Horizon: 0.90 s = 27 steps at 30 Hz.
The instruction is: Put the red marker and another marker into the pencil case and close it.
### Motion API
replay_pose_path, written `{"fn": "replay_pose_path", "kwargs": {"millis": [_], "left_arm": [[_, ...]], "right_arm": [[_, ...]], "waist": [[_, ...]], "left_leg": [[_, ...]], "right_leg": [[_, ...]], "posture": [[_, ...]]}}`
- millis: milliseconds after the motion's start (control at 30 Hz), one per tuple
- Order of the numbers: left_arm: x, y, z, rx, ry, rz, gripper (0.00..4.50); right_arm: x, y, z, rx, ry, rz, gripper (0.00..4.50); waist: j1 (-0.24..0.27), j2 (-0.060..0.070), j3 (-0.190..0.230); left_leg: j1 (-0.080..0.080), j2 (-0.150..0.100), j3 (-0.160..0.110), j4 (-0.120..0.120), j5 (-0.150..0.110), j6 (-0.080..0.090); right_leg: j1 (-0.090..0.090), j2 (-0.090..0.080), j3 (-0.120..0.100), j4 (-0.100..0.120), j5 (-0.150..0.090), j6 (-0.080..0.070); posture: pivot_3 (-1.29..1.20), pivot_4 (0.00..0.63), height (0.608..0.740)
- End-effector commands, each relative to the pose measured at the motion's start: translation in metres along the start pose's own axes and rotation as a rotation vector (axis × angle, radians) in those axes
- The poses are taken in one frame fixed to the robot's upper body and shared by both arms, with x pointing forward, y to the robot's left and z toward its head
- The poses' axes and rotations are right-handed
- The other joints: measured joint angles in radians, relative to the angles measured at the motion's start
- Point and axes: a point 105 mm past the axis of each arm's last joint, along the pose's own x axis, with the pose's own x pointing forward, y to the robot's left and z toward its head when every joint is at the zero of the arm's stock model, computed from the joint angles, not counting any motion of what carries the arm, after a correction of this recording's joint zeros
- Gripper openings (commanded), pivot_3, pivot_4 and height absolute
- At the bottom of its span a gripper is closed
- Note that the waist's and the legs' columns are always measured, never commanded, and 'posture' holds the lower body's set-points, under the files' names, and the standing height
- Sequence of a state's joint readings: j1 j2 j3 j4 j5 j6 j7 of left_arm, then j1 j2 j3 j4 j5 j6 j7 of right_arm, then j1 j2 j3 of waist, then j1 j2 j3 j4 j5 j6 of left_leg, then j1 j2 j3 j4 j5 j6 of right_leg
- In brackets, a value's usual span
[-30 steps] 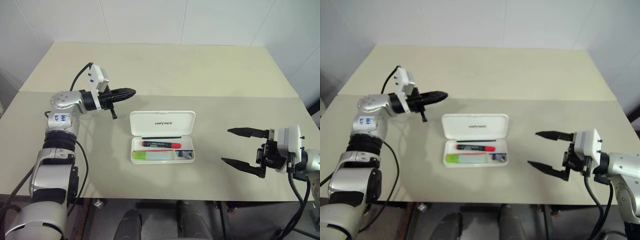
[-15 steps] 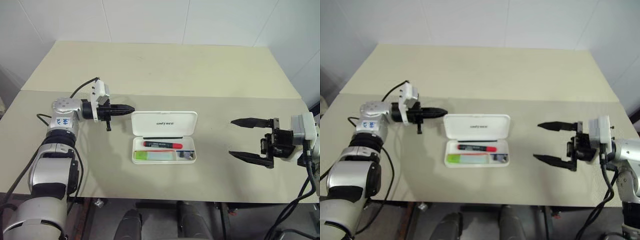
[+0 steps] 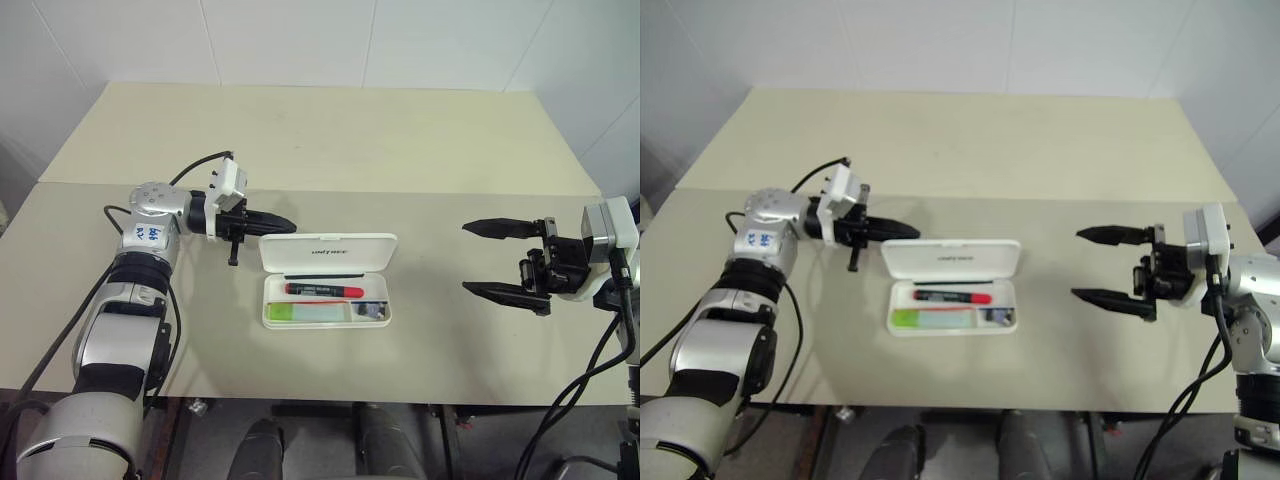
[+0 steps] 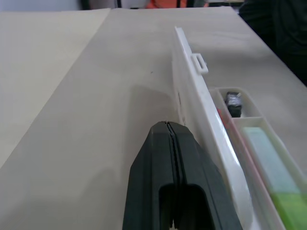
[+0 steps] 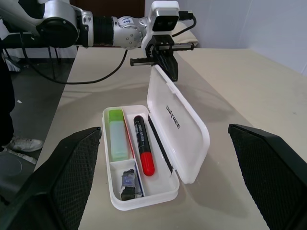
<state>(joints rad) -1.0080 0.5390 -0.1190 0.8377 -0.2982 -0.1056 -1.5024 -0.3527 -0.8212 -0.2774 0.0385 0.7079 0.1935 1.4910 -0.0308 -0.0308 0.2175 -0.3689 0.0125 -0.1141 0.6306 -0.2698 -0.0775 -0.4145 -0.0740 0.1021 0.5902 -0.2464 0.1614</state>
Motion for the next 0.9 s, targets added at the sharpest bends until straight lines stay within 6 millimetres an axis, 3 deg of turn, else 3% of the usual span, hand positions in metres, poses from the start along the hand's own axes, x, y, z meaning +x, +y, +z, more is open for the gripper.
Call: {"fn": "replay_pose_path", "kwargs": {"millis": [33, 367, 900], "left_arm": [[0.002, -0.028, 0.005, 0.039, 0.027, -0.205, 0.02], [0.007, -0.052, -0.022, 0.158, 0.260, -0.382, 0.02], [0.030, -0.059, -0.053, 0.372, 0.411, -0.532, 0.02]], "right_arm": [[0.002, 0.006, 0.011, -0.037, -0.017, 0.045, 4.50], [0.000, 0.010, 0.015, -0.005, -0.044, 0.067, 4.50], [0.005, 0.008, 0.011, -0.018, -0.013, 0.060, 4.50]], "waist": [[-0.005, 0.000, 0.000], [0.000, 0.000, 0.000], [0.003, 0.001, 0.000]], "left_leg": [[0.000, 0.000, 0.000, 0.000, 0.000, 0.000], [0.000, 0.000, 0.000, 0.001, 0.000, 0.000], [0.001, 0.000, 0.000, 0.002, 0.000, 0.000]], "right_leg": [[0.000, 0.000, 0.000, 0.000, 0.000, 0.000], [0.000, 0.000, 0.000, 0.000, -0.001, -0.002], [0.001, 0.000, 0.000, -0.001, -0.001, -0.002]], "posture": [[0.00, 0.150, 0.740], [0.00, 0.150, 0.740], [0.00, 0.150, 0.740]]}}
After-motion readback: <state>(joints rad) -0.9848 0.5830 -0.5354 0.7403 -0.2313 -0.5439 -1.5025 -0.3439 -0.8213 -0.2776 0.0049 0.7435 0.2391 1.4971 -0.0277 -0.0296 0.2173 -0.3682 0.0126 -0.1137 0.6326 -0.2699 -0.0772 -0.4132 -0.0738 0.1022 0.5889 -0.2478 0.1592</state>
